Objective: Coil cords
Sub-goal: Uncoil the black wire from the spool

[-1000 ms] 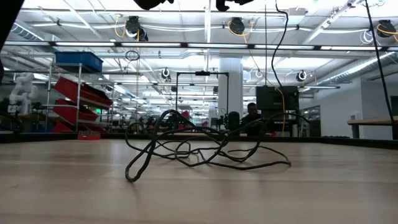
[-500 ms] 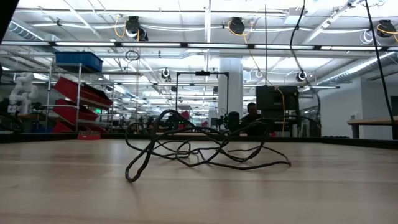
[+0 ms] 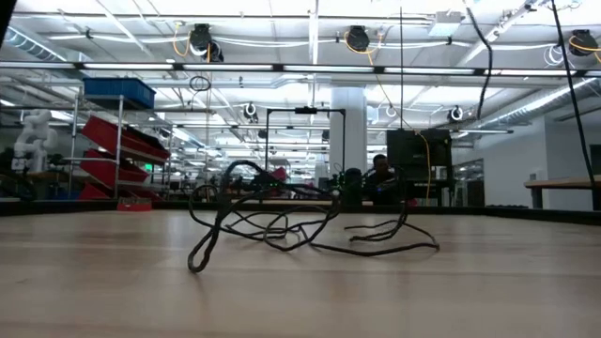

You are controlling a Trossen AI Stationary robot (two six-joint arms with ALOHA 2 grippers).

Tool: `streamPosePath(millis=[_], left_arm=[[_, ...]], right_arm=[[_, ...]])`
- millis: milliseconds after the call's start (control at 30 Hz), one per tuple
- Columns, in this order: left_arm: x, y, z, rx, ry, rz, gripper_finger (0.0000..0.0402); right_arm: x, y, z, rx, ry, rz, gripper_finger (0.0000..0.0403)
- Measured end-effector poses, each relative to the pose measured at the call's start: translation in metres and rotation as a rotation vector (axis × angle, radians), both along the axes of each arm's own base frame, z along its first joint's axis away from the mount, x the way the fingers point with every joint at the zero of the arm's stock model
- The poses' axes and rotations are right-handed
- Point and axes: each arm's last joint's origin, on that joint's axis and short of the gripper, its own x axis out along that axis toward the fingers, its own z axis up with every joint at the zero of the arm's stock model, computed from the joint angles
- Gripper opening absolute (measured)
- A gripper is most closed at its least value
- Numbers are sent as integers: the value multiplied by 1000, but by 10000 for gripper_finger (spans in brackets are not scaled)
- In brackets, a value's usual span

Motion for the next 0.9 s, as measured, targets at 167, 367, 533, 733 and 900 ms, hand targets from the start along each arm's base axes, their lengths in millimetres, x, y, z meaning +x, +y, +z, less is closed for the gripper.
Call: streamPosePath(millis=[167,367,533,733,900], left_arm=[[-38,3,37,37,139,280,0],[-97,16,61,-55,360,343,0],[-147,36,62,-194,532,389,0],[-169,41,44,-271,681,461,0],[-157,36,7,-259,737,485,0]], right_arm=[[-1,2,-1,21,2,14,0],[-3,6,-1,26,2,39,0],[-6,9,1,30,-10,65,0],[-11,9,7,45,-57,82,0],[-12,9,14,69,-129,87,0]])
